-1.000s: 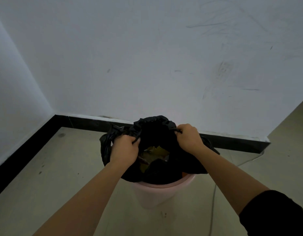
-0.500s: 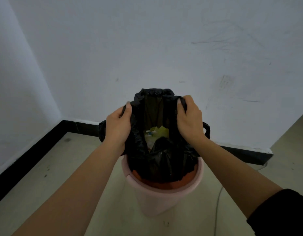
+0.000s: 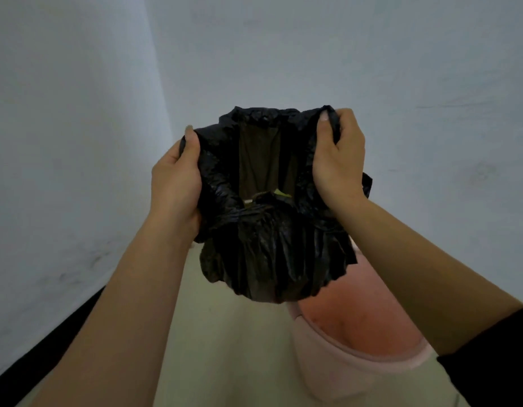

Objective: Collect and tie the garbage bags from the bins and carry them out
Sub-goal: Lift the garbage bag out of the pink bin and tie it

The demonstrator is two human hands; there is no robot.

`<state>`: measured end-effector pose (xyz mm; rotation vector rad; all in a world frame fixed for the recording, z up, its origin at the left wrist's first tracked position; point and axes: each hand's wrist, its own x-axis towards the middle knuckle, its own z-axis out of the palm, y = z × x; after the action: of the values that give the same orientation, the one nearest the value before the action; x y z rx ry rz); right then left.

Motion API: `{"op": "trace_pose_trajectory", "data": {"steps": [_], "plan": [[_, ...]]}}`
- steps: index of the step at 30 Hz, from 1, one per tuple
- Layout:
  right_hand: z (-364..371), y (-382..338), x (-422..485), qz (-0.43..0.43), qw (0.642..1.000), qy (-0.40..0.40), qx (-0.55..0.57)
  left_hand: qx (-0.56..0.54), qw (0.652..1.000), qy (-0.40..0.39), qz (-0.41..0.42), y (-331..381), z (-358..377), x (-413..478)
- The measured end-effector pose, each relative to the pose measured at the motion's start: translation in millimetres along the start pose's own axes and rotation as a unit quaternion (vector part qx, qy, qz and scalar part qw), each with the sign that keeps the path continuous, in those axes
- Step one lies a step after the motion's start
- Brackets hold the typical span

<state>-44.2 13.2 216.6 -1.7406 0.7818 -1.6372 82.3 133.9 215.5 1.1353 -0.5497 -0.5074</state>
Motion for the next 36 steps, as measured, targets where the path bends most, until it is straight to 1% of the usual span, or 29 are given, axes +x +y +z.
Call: {"op": "trace_pose_trajectory", "data": {"steps": [3,6,8,11,15,17,20,23,25,27,28,29,30,31,32,33,34,35,36], "plan": [[32,12,-21,0.026,0.999,-0.029,0.018,0.040,0.998,0.039,0.027,-6,-33,6],[65,36,-55,0.062,0.996,-0.070,0.008,0.077,0.995,0.058,0.021,-37,-71,17],[81,58,-80,0.082,0.991,-0.101,-0.011,0.119,0.991,0.068,0.004,-67,-95,22],[100,93,-117,0.104,0.978,-0.167,-0.061,0.184,0.980,0.076,-0.033,-119,-135,26],[108,130,-158,0.142,0.962,-0.207,-0.106,0.246,0.961,0.069,-0.109,-174,-184,22],[106,143,-171,0.158,0.951,-0.224,-0.140,0.253,0.956,0.062,-0.135,-190,-196,17],[101,157,-181,0.194,0.929,-0.260,-0.178,0.277,0.948,0.042,-0.151,-202,-204,16],[96,171,-187,0.207,0.893,-0.326,-0.230,0.316,0.940,0.032,-0.126,-205,-206,17],[94,178,-188,0.206,0.881,-0.338,-0.260,0.350,0.930,0.035,-0.105,-204,-204,16],[94,180,-187,0.217,0.870,-0.335,-0.289,0.398,0.914,0.021,-0.073,-205,-204,15],[92,179,-185,0.232,0.864,-0.335,-0.295,0.435,0.899,0.002,-0.049,-207,-204,15],[93,179,-185,0.251,0.857,-0.340,-0.295,0.482,0.876,-0.010,-0.019,-208,-207,14],[93,181,-186,0.272,0.849,-0.345,-0.295,0.534,0.845,-0.011,0.019,-210,-208,13],[91,183,-188,0.287,0.841,-0.350,-0.297,0.576,0.815,-0.001,0.052,-213,-208,12],[92,187,-190,0.300,0.835,-0.355,-0.295,0.611,0.789,0.014,0.060,-213,-206,11],[91,190,-192,0.312,0.834,-0.356,-0.284,0.634,0.772,0.031,0.035,-214,-205,10],[91,192,-193,0.325,0.833,-0.358,-0.270,0.637,0.769,0.045,-0.022,-215,-202,11],[92,194,-195,0.337,0.830,-0.363,-0.257,0.603,0.788,0.055,-0.109,-212,-198,12],[93,195,-197,0.355,0.823,-0.369,-0.245,0.529,0.821,0.065,-0.205,-209,-195,14]]}}
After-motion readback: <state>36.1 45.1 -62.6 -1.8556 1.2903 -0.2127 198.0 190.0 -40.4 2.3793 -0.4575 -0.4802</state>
